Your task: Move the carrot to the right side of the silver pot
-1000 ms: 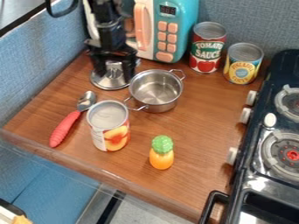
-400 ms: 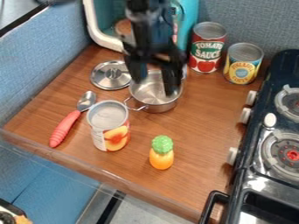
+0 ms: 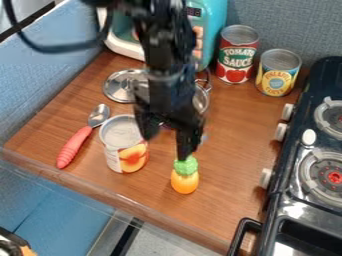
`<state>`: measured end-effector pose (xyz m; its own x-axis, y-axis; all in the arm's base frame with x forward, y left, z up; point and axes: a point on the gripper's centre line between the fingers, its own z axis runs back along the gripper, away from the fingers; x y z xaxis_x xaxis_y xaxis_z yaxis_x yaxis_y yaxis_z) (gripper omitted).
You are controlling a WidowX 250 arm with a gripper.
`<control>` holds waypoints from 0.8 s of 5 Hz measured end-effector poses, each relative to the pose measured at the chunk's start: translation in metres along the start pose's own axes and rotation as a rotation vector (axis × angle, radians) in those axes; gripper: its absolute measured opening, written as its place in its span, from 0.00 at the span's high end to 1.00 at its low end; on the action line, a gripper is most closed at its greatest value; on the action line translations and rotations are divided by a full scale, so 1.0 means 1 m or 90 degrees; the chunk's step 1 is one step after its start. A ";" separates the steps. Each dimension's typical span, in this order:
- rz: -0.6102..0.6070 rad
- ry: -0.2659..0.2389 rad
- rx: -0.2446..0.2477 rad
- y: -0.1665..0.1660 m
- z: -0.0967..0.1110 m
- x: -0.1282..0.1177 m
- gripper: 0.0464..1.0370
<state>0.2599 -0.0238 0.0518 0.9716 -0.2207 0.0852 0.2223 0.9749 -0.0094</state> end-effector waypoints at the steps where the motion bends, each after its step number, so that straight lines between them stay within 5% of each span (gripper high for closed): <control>1: -0.004 0.017 -0.001 -0.010 -0.021 -0.002 0.04; 3: 0.043 0.009 -0.014 -0.020 -0.036 0.009 0.04; 4: 0.058 0.032 -0.010 -0.019 -0.052 0.017 0.04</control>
<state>0.2760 -0.0471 0.0016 0.9907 -0.1320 0.0337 0.1330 0.9906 -0.0308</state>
